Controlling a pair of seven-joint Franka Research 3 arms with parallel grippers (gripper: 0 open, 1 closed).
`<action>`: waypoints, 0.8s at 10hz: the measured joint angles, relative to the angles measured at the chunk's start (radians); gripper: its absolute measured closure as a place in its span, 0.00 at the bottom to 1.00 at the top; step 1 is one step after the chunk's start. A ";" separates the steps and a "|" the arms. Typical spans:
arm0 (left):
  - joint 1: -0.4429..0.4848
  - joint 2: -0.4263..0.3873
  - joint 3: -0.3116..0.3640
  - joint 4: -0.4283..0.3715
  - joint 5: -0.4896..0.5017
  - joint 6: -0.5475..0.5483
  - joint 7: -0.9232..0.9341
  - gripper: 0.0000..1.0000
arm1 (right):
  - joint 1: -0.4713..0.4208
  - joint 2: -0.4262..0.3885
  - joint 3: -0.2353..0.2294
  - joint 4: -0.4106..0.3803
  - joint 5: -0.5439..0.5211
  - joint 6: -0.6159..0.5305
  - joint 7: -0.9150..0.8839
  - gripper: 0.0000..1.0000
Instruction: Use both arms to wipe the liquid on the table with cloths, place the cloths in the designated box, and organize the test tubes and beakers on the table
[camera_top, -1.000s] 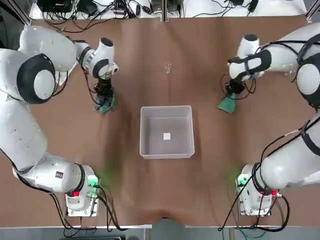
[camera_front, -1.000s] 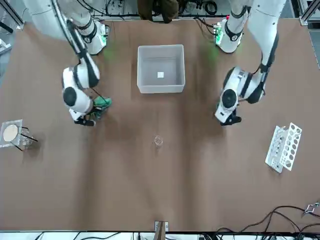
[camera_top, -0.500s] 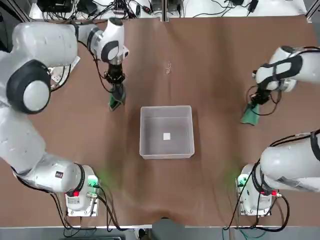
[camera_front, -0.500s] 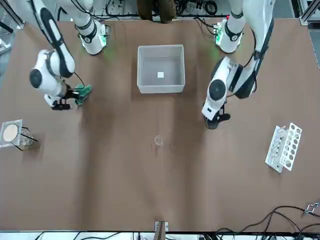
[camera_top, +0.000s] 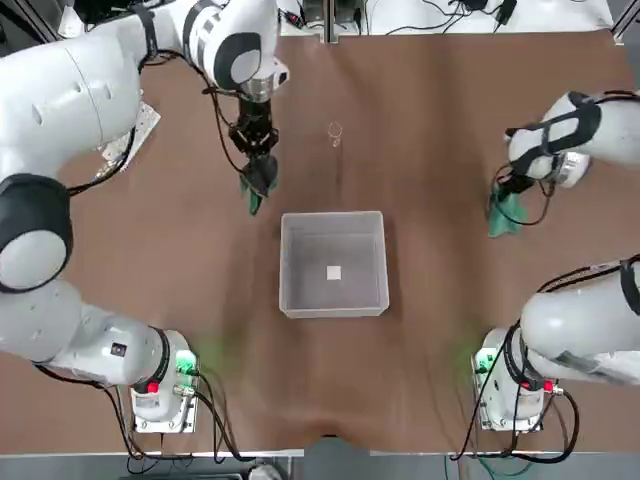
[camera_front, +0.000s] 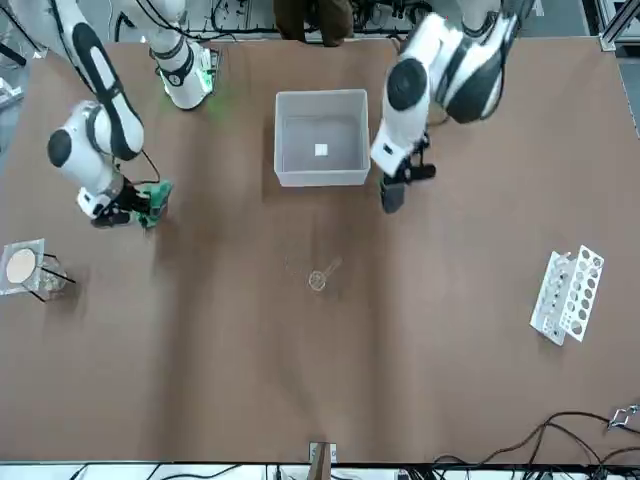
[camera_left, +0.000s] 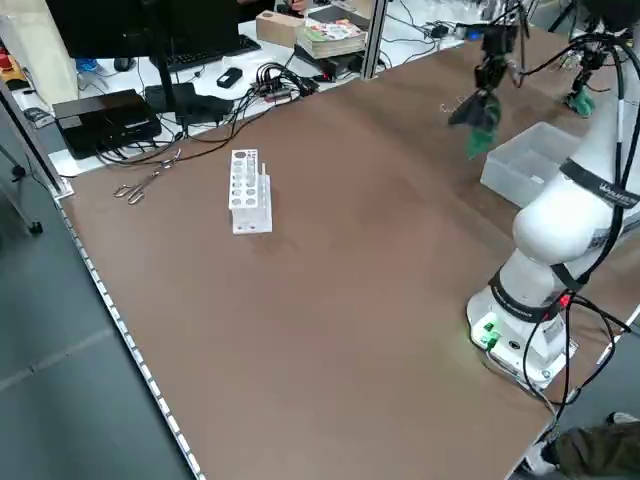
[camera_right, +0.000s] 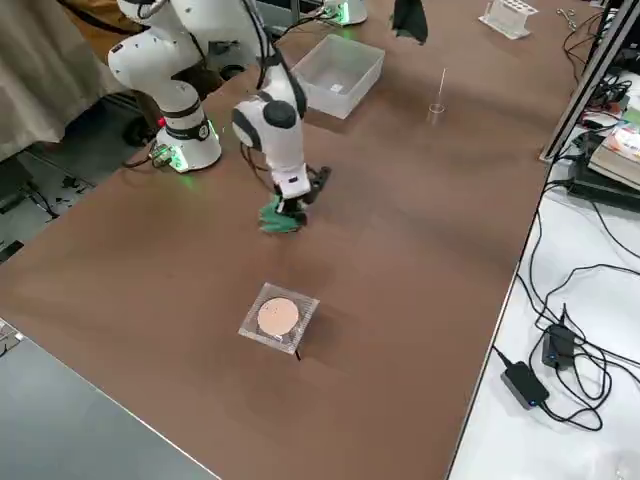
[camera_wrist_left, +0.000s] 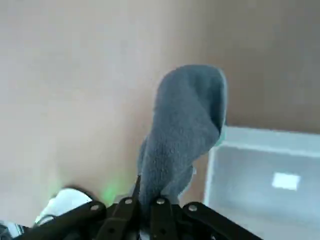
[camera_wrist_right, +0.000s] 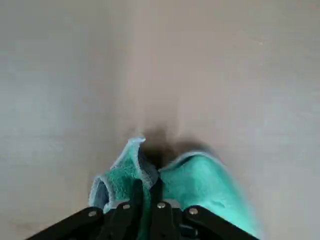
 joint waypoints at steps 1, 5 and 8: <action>0.000 0.003 -0.057 0.004 -0.020 -0.002 -0.032 0.94 | 0.115 0.001 0.003 0.001 0.137 0.001 0.011 0.93; -0.021 0.097 -0.267 -0.003 -0.047 0.036 -0.185 0.94 | 0.326 0.003 0.000 -0.008 0.284 0.001 0.162 0.93; -0.030 0.204 -0.279 -0.005 -0.047 0.103 -0.217 0.82 | 0.083 0.003 -0.024 -0.028 0.284 -0.004 -0.117 0.93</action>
